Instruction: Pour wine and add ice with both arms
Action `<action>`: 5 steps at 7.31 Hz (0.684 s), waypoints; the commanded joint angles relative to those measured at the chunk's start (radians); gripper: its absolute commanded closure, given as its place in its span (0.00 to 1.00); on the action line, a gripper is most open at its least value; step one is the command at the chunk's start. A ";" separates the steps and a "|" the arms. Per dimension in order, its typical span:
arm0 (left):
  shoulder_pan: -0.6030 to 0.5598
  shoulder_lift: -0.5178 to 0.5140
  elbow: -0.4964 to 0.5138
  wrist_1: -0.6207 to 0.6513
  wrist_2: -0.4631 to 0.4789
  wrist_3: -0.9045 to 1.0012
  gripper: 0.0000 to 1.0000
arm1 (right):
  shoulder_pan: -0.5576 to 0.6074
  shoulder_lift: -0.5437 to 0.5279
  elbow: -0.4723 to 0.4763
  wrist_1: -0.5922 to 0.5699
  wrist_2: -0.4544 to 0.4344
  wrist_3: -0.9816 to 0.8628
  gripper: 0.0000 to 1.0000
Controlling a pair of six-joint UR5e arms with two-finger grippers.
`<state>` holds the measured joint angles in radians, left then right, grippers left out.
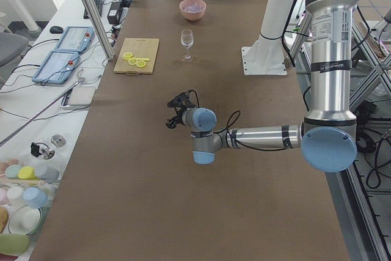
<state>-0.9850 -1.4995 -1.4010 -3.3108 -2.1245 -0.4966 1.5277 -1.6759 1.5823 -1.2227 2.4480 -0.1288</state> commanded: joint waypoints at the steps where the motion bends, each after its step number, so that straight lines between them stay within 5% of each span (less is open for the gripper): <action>1: 0.079 -0.039 0.036 -0.029 0.046 0.006 0.03 | 0.000 -0.001 -0.001 0.000 -0.001 0.000 0.00; 3: 0.193 -0.077 0.057 -0.030 0.170 0.003 0.03 | 0.000 -0.001 -0.002 0.000 -0.001 0.000 0.00; 5: 0.201 -0.106 0.065 -0.024 0.173 0.003 0.03 | 0.000 -0.002 -0.002 0.000 -0.001 0.000 0.00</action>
<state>-0.7964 -1.5880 -1.3417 -3.3387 -1.9623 -0.4943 1.5278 -1.6770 1.5802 -1.2226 2.4467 -0.1289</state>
